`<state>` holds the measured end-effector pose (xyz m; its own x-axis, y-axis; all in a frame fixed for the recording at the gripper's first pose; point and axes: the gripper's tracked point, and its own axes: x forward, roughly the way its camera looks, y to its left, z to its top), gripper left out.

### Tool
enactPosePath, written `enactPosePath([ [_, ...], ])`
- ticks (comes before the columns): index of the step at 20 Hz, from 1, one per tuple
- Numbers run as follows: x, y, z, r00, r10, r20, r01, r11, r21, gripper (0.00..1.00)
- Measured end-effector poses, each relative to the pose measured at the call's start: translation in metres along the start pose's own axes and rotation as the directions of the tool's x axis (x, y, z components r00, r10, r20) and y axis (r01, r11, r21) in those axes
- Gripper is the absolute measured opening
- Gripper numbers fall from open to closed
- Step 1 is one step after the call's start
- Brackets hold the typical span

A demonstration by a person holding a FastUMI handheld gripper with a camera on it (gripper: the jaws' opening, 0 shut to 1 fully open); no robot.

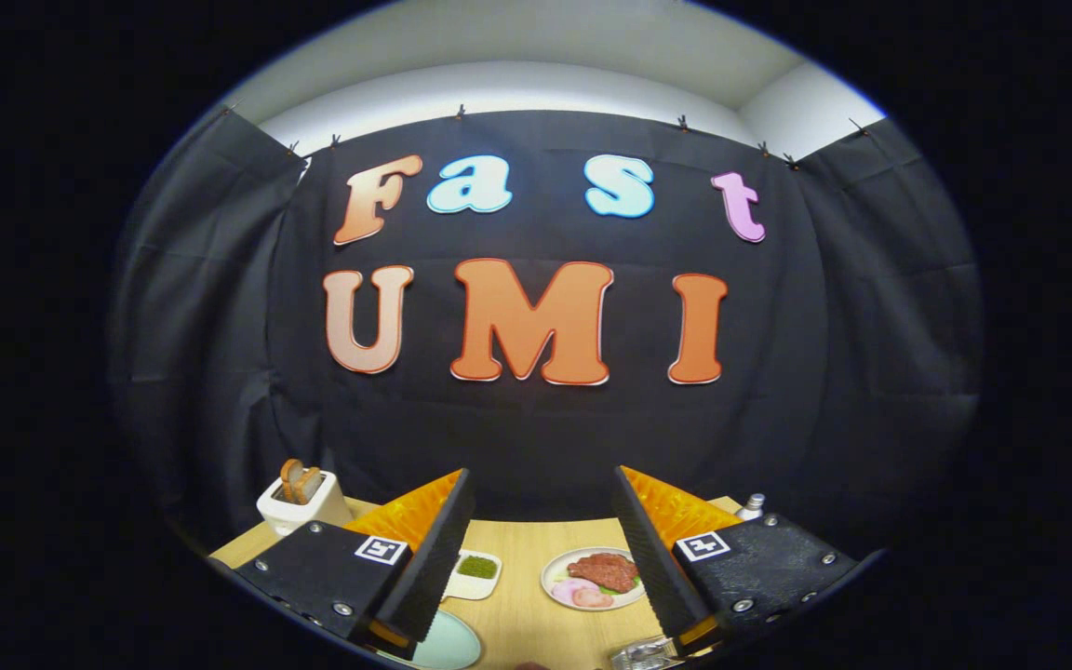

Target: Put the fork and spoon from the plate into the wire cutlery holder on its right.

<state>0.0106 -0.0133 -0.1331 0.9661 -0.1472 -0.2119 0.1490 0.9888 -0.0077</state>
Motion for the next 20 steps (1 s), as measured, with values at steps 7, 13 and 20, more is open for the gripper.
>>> enactPosePath([
  [7,0.016,0.109,-0.041,0.977,0.175,-0.121,-0.182,0.982,-0.048,0.9],
  [13,0.017,0.165,-0.135,0.873,0.254,-0.416,-0.258,0.965,0.048,0.91],
  [20,-0.015,0.176,-0.261,0.557,0.195,-0.807,-0.252,0.966,0.06,0.91],
])
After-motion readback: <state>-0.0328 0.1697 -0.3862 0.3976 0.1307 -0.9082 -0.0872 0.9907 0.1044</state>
